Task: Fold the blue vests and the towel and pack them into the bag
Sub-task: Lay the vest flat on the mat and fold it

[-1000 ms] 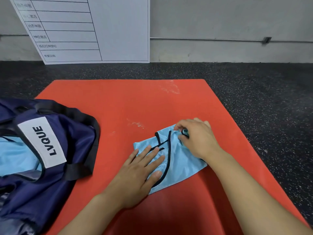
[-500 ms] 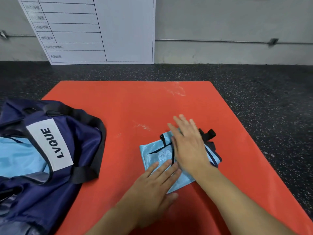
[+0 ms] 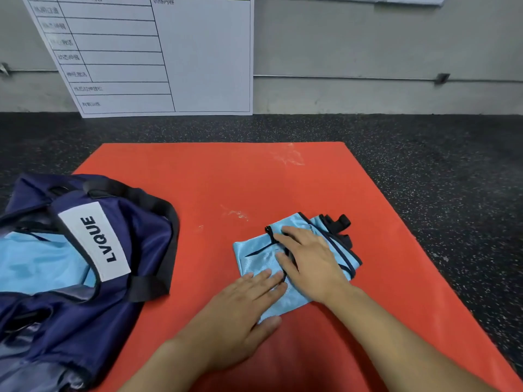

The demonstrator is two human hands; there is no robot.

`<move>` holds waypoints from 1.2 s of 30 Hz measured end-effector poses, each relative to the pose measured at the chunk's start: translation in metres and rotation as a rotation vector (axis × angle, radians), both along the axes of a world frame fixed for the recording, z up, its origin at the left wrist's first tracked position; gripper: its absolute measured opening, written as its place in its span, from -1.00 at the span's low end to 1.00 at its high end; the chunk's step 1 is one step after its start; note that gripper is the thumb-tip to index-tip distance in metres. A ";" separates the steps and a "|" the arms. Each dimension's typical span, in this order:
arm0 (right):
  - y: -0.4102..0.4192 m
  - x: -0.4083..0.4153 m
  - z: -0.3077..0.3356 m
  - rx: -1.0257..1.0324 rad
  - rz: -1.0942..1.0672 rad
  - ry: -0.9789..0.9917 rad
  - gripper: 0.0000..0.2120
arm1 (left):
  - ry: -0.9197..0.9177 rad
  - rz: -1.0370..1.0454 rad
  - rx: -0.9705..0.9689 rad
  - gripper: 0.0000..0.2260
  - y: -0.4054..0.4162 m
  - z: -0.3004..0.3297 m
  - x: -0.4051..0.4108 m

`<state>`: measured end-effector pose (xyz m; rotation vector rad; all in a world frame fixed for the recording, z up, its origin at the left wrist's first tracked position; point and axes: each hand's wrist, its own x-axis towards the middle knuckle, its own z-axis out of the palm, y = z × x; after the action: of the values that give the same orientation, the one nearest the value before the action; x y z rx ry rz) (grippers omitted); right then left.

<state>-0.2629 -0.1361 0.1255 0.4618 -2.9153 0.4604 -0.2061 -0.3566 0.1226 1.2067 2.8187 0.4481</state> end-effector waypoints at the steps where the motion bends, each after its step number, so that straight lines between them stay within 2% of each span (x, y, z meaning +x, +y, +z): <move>1: 0.004 0.005 0.002 -0.012 0.012 0.005 -0.52 | -0.010 0.007 -0.001 -0.46 -0.002 0.001 -0.001; 5: 0.023 0.034 0.013 -0.012 0.104 -0.092 -0.58 | -0.046 0.045 -0.010 -0.45 -0.011 0.002 -0.008; 10: 0.044 0.075 0.031 0.021 0.142 -0.240 -0.58 | -0.028 0.019 -0.037 -0.54 -0.010 -0.003 -0.010; 13: 0.051 0.091 0.039 0.017 0.080 -0.236 -0.62 | -0.014 0.023 -0.028 -0.56 -0.008 -0.005 -0.011; 16: 0.048 0.106 0.038 0.024 -0.090 -0.204 -0.64 | -0.016 0.032 -0.013 -0.53 -0.006 -0.006 -0.011; 19: 0.039 0.115 0.037 -0.016 -0.216 -0.254 -0.62 | -0.026 0.068 0.033 -0.50 -0.007 -0.007 -0.010; 21: 0.033 0.116 0.037 -0.100 -0.206 -0.323 -0.56 | -0.028 0.080 0.044 -0.49 -0.010 -0.008 -0.009; 23: 0.025 0.115 0.038 -0.289 -0.207 -0.403 -0.53 | -0.028 0.078 0.048 -0.47 -0.010 -0.008 -0.006; 27: 0.013 0.107 0.038 -0.769 -0.347 -0.451 -0.63 | -0.025 0.073 0.064 -0.46 -0.008 -0.005 -0.005; 29: 0.012 0.102 0.044 -0.943 -0.407 -0.559 -0.70 | -0.019 0.070 0.070 -0.45 -0.008 -0.004 -0.006; 32: 0.009 0.100 0.048 -1.026 -0.382 -0.745 -0.78 | -0.008 0.077 0.073 -0.44 -0.008 -0.003 -0.007; 36: 0.004 0.095 0.040 -0.926 -0.311 -0.739 -0.80 | 0.030 0.084 0.084 -0.41 -0.006 0.002 -0.009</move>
<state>-0.1684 -0.1320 0.1659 -0.3675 -2.7839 2.1121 -0.2148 -0.3628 0.1244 1.1207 2.9125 0.5626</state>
